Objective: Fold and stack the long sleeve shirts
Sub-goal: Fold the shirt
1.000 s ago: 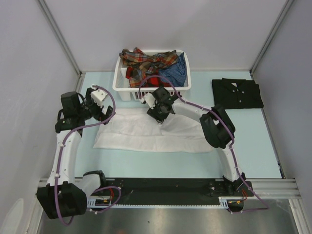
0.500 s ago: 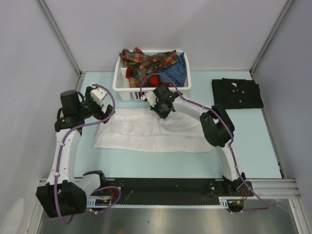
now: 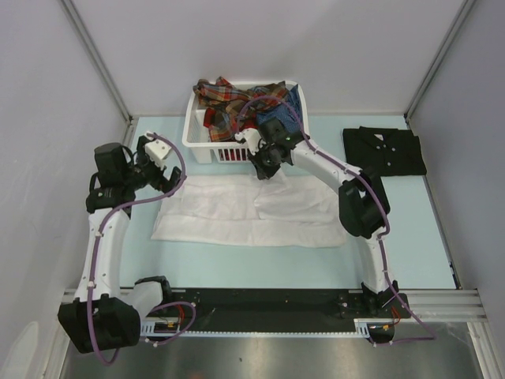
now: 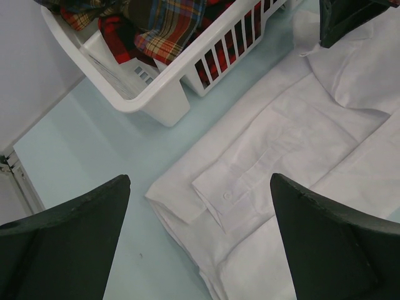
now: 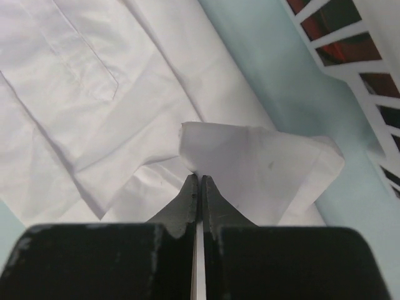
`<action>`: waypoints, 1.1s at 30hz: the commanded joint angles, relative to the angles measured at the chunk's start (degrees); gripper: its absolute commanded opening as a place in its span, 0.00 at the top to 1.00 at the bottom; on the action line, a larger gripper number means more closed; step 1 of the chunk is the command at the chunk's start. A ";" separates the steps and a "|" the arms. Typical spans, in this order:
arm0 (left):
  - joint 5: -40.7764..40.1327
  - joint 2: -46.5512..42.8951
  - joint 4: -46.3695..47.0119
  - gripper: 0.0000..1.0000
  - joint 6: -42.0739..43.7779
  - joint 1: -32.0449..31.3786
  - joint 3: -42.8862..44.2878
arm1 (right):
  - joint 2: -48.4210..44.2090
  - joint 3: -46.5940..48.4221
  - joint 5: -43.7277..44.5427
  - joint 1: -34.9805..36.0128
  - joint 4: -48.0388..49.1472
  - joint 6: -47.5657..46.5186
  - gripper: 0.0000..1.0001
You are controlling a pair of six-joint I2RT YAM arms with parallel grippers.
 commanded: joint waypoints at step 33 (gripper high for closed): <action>-29.88 13.70 19.97 0.08 -44.42 -40.24 8.38 | -27.80 -23.35 -4.83 -2.78 33.29 60.14 1.00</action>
